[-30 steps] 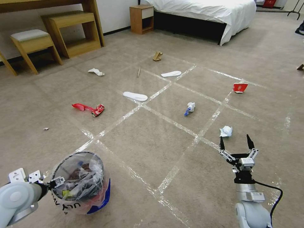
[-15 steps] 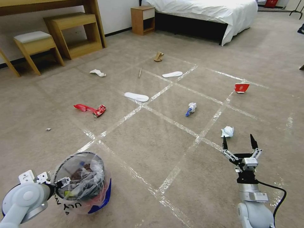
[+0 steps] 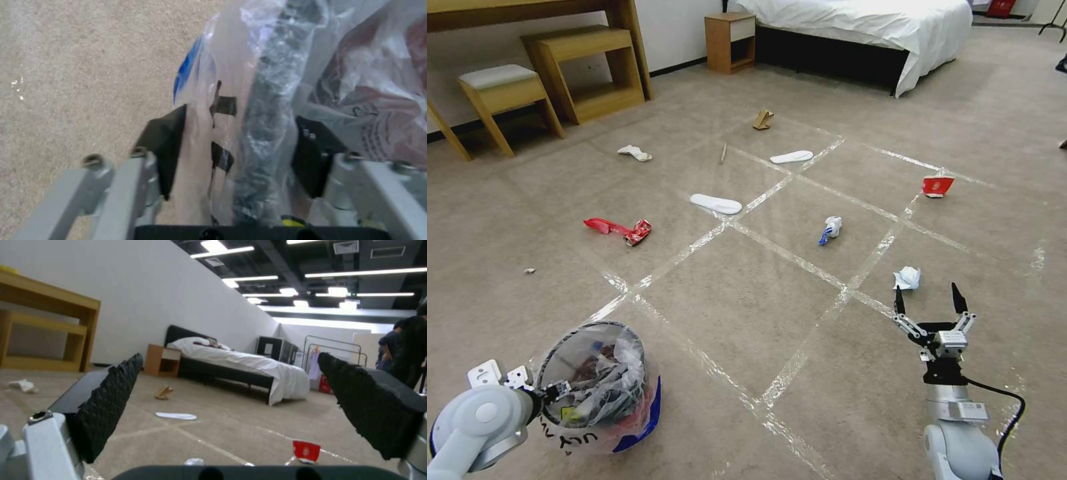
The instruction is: Pick up the trash bin and place the garbage on the floor into it.
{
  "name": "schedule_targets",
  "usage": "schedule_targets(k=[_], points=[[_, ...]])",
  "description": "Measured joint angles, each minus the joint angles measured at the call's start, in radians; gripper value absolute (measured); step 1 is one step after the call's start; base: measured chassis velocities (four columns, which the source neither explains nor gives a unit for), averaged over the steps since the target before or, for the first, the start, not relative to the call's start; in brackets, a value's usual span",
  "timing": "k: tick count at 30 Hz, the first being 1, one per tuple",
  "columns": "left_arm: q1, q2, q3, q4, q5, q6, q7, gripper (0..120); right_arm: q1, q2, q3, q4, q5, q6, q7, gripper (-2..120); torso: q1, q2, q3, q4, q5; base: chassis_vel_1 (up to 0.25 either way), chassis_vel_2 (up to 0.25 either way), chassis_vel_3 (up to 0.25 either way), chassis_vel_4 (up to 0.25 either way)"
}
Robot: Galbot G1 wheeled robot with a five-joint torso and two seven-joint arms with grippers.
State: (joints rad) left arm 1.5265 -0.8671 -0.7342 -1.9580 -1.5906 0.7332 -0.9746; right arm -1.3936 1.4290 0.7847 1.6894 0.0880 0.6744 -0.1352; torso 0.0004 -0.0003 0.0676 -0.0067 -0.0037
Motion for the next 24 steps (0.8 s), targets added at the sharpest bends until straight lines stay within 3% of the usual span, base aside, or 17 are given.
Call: schedule_targets(k=[13,24], points=[[0.032,-0.008,-0.009,-0.088,-0.025,0.006,-0.036,3,0.010,0.009,-0.013,-0.027,0.004,-0.001,0.010,100,0.000,0.000,0.000,0.0002,0.0011,0.000,0.000,0.000,0.000],[0.038,-0.017,-0.043,-0.134,-0.098,0.007,-0.103,0,0.014,0.008,-0.014,-0.028,0.005,-0.002,0.014,100,0.000,0.000,0.000,0.0006,0.0021,0.000,0.000,0.000,0.000]])
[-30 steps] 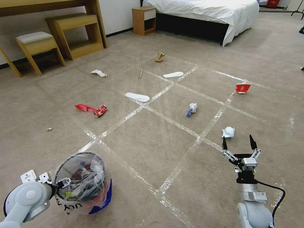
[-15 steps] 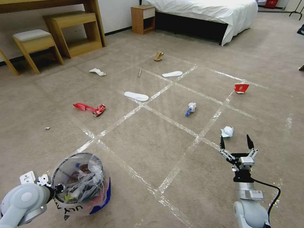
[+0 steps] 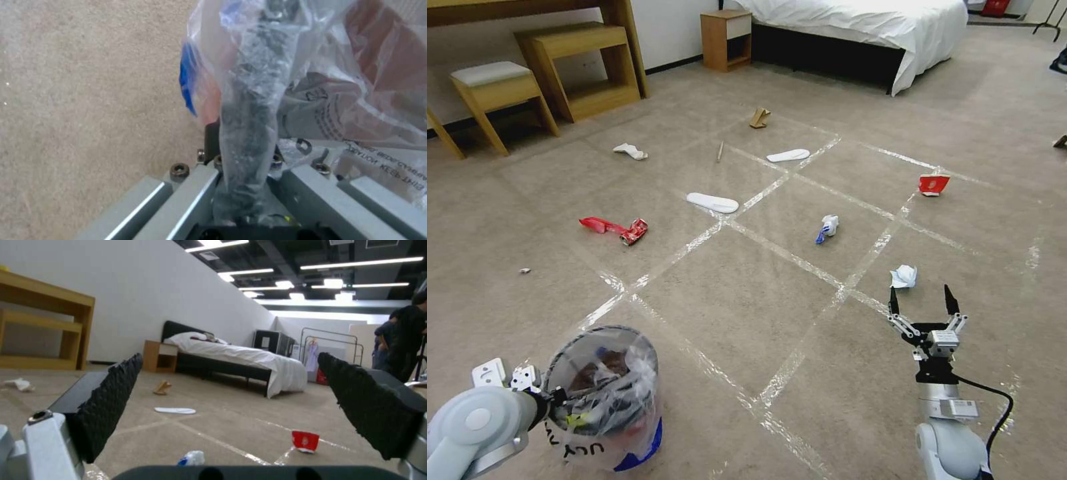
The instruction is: Pick up the trash bin and place the garbage on the floor into it.
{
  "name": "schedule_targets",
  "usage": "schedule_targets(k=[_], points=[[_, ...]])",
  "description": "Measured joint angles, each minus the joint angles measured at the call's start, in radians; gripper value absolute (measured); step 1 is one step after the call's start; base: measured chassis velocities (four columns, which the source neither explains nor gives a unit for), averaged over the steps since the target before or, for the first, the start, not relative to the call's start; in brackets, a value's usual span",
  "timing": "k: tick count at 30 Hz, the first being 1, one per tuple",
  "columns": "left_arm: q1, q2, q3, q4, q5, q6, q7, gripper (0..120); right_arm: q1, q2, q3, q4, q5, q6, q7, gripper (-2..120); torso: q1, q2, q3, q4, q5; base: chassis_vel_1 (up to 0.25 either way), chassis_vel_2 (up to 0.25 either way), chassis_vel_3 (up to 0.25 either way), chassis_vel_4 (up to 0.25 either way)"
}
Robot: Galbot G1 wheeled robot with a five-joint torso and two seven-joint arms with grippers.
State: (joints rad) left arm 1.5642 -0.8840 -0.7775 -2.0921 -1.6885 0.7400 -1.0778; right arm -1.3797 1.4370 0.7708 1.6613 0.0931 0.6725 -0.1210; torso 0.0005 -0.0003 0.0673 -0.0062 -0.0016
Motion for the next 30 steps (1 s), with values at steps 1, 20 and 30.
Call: schedule_targets(k=[1,20,30], points=[[0.000,-0.004,-0.006,-0.009,-0.011,0.000,-0.009,0,0.000,0.000,0.000,0.000,0.000,0.000,0.000,100,0.000,0.000,0.000,0.0000,0.0000,0.000,0.000,0.000,0.000],[0.014,-0.054,-0.135,-0.246,-0.220,-0.023,-0.164,0,-0.005,0.003,0.028,0.075,-0.037,-0.007,0.063,100,0.000,0.000,0.000,-0.0001,0.0003,0.000,0.000,0.000,0.000],[0.067,-0.166,-0.216,-0.356,-0.136,-0.006,-0.139,0,-0.068,0.026,0.051,0.188,-0.027,0.049,0.027,100,0.000,0.000,0.000,0.0001,0.0003,0.000,0.000,0.000,0.000]])
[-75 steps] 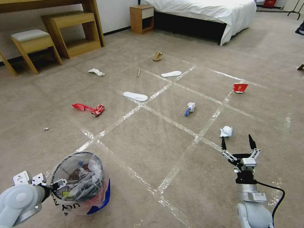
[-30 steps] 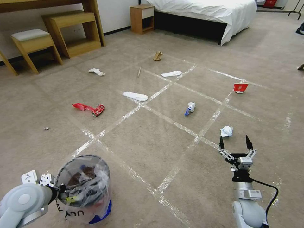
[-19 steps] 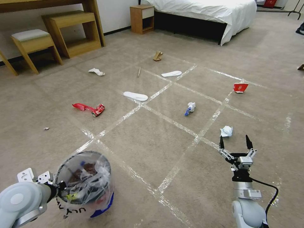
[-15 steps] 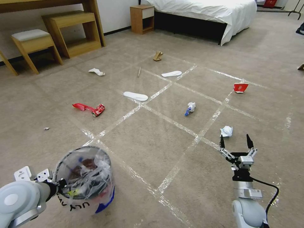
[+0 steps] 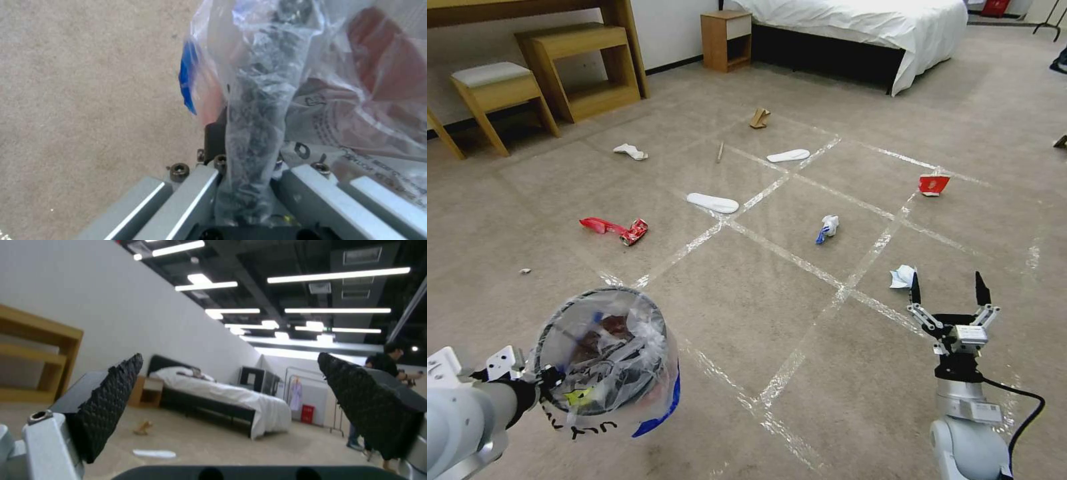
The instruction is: Pick up the trash bin and place the garbage on the floor into it.
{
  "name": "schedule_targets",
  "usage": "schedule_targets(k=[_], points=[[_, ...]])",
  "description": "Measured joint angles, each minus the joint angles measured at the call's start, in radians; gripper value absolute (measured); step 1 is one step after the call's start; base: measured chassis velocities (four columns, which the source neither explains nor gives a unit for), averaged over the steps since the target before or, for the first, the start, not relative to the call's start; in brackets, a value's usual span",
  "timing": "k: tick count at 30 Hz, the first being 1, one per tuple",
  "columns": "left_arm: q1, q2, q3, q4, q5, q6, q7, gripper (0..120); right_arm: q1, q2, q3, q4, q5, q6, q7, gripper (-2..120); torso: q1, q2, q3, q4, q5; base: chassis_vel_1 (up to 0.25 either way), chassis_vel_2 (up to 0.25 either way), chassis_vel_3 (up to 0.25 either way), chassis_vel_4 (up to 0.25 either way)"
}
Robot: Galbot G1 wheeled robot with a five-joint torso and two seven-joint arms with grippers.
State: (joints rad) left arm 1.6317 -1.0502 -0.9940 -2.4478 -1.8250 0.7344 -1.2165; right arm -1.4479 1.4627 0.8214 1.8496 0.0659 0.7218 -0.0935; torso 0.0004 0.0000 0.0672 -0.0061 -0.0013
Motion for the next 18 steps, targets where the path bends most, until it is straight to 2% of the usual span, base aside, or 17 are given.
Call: schedule_targets(k=[1,4,6,13,18], points=[[0.000,0.000,0.000,0.000,0.000,0.000,0.000,0,0.000,0.000,0.000,0.000,0.000,0.000,0.000,100,0.000,0.000,0.000,0.0000,0.0000,0.000,0.000,0.000,0.000],[0.012,-0.045,0.002,-0.023,0.058,0.001,0.025,0,-0.025,0.018,0.004,0.028,0.011,0.007,-0.019,100,0.000,0.000,0.000,-0.0001,-0.0001,0.000,0.000,0.000,0.000],[0.013,-0.052,0.001,-0.023,0.082,0.001,0.032,0,-0.033,0.023,0.004,0.028,0.020,0.011,-0.034,100,0.000,0.000,0.000,-0.0001,-0.0001,0.000,0.000,0.000,0.000],[0.038,-0.041,-0.042,0.002,0.139,0.001,0.059,0,-0.057,0.021,0.002,0.008,0.056,0.030,-0.085,100,0.000,0.000,0.000,-0.0001,-0.0001,0.000,0.000,0.000,0.000],[0.050,-0.028,-0.062,0.032,0.208,0.002,0.110,0,-0.063,0.013,0.001,0.001,0.073,0.031,-0.098,100,0.000,0.000,0.000,-0.0001,-0.0001,0.000,0.000,0.000,0.000]])
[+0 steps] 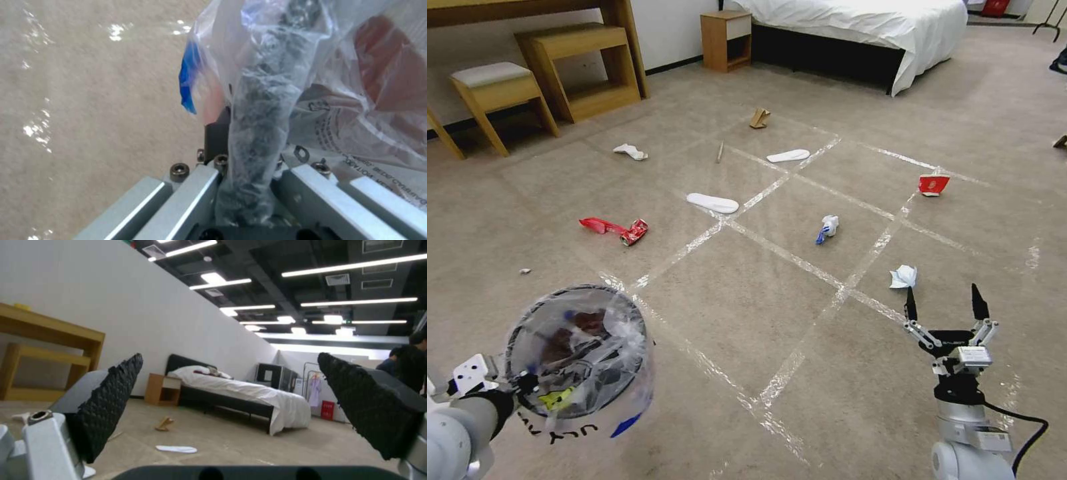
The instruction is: Pick up the trash bin and place the garbage on the floor into it.
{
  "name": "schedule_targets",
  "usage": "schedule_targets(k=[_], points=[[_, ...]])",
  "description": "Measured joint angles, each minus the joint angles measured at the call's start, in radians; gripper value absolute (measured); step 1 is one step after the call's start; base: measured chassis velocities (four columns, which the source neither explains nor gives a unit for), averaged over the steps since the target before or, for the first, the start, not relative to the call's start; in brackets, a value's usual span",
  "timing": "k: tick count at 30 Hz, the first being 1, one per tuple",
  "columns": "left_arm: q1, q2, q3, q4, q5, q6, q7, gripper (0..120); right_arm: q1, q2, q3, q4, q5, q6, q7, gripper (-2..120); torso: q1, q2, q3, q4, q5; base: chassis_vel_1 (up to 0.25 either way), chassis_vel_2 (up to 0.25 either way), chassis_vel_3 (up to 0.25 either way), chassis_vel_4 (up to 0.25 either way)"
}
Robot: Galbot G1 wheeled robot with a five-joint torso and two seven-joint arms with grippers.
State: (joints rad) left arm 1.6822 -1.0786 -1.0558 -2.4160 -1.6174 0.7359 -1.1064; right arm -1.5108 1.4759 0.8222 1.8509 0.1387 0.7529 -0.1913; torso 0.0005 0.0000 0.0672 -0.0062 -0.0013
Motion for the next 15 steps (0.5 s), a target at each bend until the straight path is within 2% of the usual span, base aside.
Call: schedule_targets(k=[6,15], points=[[0.000,0.004,0.004,0.035,0.069,0.000,0.053,0,0.003,-0.001,-0.007,-0.016,0.008,0.006,-0.019,100,0.000,0.000,0.000,-0.0001,-0.0001,0.000,0.000,0.000,0.000],[0.000,0.003,0.005,0.054,0.103,0.000,0.087,0,0.015,0.003,-0.010,-0.032,0.005,0.012,-0.033,100,0.000,0.000,0.000,0.0000,-0.0001,0.000,0.000,0.000,0.000]])
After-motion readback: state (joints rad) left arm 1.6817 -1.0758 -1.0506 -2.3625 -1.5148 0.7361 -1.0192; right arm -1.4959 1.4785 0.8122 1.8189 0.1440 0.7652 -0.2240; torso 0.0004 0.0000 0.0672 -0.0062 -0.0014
